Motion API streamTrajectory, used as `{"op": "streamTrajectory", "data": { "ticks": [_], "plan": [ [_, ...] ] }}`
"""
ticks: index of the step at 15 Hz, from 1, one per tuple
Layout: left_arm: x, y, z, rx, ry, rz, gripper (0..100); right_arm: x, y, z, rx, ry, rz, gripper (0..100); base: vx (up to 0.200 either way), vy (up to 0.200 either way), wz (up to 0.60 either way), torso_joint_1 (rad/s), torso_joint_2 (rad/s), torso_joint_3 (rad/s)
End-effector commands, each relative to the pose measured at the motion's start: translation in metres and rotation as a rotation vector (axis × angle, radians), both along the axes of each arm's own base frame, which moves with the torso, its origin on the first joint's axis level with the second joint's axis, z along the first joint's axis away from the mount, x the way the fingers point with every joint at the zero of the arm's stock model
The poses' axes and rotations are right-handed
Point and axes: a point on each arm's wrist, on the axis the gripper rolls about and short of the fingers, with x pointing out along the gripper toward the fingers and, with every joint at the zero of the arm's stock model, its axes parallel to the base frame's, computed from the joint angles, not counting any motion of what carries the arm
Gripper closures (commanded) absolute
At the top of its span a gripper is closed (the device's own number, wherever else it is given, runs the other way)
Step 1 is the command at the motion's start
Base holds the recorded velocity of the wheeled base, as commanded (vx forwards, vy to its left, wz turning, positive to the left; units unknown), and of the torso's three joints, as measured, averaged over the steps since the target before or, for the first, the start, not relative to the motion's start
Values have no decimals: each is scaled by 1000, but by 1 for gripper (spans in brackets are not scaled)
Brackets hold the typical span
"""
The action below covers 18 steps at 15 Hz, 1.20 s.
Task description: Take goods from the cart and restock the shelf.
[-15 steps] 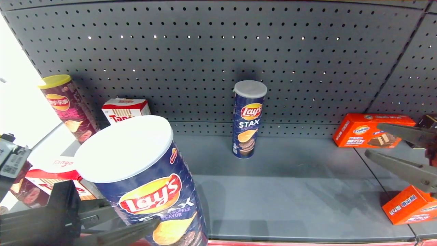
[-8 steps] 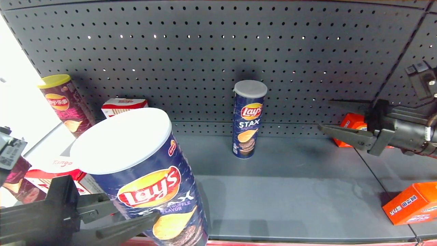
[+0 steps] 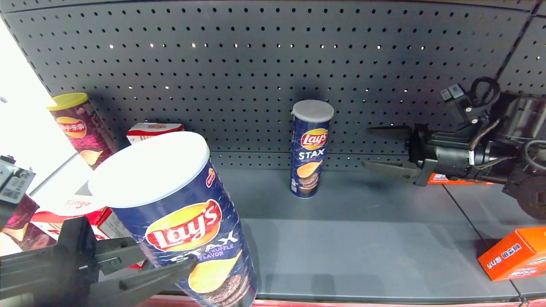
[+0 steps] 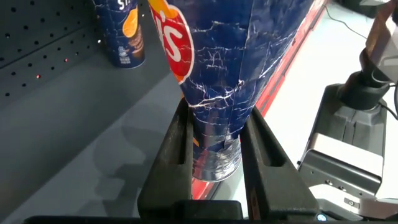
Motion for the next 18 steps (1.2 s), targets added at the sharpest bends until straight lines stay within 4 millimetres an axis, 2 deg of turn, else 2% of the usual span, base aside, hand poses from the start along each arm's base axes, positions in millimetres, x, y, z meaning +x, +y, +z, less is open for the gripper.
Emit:
{"op": "streamTrajectory", "data": {
  "ticks": [1,3,9,18],
  "plan": [
    [0,0,1,-4,2,1,100,21,14,-16,-7,23,71,0,0,0,0,0,0,0],
    [0,0,1,-5,3,1,100,30,20,-21,-7,20,97,0,0,0,0,0,0,0],
    [1,1,0,-4,4,12,100,38,42,-35,-14,53,151,0,0,0,0,0,0,0],
    [2,1,1,-9,11,18,100,65,47,-58,-23,89,134,0,0,0,0,0,0,0]
  ]
}}
